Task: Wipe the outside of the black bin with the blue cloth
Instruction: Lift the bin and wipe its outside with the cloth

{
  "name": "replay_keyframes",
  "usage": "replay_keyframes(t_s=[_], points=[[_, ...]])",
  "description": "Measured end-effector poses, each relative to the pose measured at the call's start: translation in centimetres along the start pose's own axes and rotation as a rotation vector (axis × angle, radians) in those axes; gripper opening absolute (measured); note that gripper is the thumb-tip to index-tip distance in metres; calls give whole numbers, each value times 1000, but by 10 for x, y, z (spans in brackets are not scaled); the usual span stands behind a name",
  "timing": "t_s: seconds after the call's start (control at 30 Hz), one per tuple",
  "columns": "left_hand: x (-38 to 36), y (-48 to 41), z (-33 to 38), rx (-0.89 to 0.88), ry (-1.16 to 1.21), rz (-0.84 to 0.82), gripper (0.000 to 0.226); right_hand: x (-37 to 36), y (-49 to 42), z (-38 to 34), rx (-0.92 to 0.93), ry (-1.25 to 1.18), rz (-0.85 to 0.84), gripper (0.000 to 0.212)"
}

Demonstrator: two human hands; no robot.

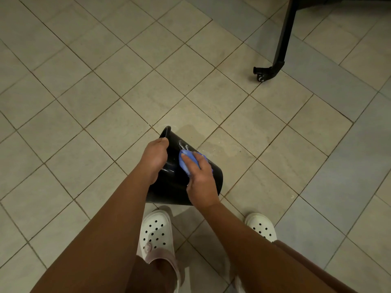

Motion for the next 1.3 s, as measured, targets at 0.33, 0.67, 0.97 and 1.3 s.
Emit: replay_keyframes(t_s=[0.33, 0.67, 0.97, 1.3], points=[[0, -1, -1, 26, 8, -1, 37, -14, 42, -24, 250, 103, -46, 65], [-2, -1, 2, -42, 1, 7, 32, -4, 1, -17, 28, 7, 0, 62], [-9, 9, 14, -158, 35, -11, 32, -2, -13, -40, -68, 13, -34, 71], [-12, 18, 21, -239, -38, -15, 32, 15, -8, 19, -359, 140, -120, 73]])
Point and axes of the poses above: each hand's wrist, its own y-axis away from the middle knuckle, its own x-axis out of the back of the hand, z = x × y, the point moved 10 cm from there along -y, towards the middle knuckle, and after that the axes turned 6 degrees about x, right-handed, at the moved point
